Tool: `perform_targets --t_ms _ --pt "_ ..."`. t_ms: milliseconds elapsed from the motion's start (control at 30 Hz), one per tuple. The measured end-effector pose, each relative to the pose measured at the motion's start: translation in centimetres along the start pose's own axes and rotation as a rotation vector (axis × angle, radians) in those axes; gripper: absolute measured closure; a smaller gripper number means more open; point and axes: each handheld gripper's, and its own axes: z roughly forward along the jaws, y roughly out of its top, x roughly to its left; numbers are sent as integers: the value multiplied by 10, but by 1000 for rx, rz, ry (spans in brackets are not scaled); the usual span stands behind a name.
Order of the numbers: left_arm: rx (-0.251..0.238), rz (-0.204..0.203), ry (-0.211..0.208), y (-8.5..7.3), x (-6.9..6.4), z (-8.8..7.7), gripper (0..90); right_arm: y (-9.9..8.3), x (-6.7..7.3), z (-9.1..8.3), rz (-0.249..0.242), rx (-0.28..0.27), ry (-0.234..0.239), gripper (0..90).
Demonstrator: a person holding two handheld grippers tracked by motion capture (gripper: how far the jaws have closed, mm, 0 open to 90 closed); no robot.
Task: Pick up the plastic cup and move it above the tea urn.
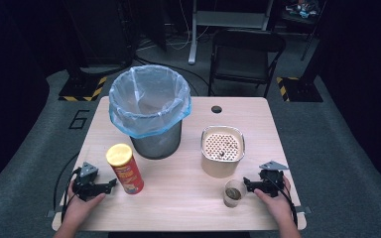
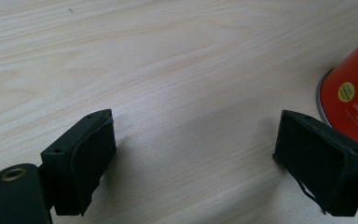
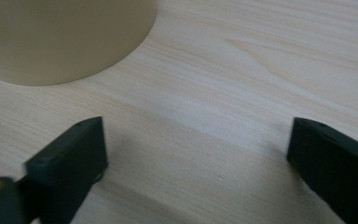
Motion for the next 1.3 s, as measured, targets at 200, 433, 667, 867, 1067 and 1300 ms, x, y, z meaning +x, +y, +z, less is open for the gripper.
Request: perform_targets --t_ms 200,433,667,867,1067,1300 --pt "1 -5 3 0 0 0 120 -3 -3 -5 21 -37 -6 217" --pt "-2 -12 0 2 -1 3 120 -3 -3 -6 26 -36 1 268" --pt "-1 -10 0 2 -1 2 120 1 -4 -14 33 -16 17 425" --pt "9 -1 -4 2 -1 1 119 11 3 -47 61 -84 4 437" --pt "-4 4 1 2 -1 2 119 23 9 -77 81 -90 89 412" --pt "0 -6 -2 2 -2 3 118 36 33 -106 -12 -122 156 281"
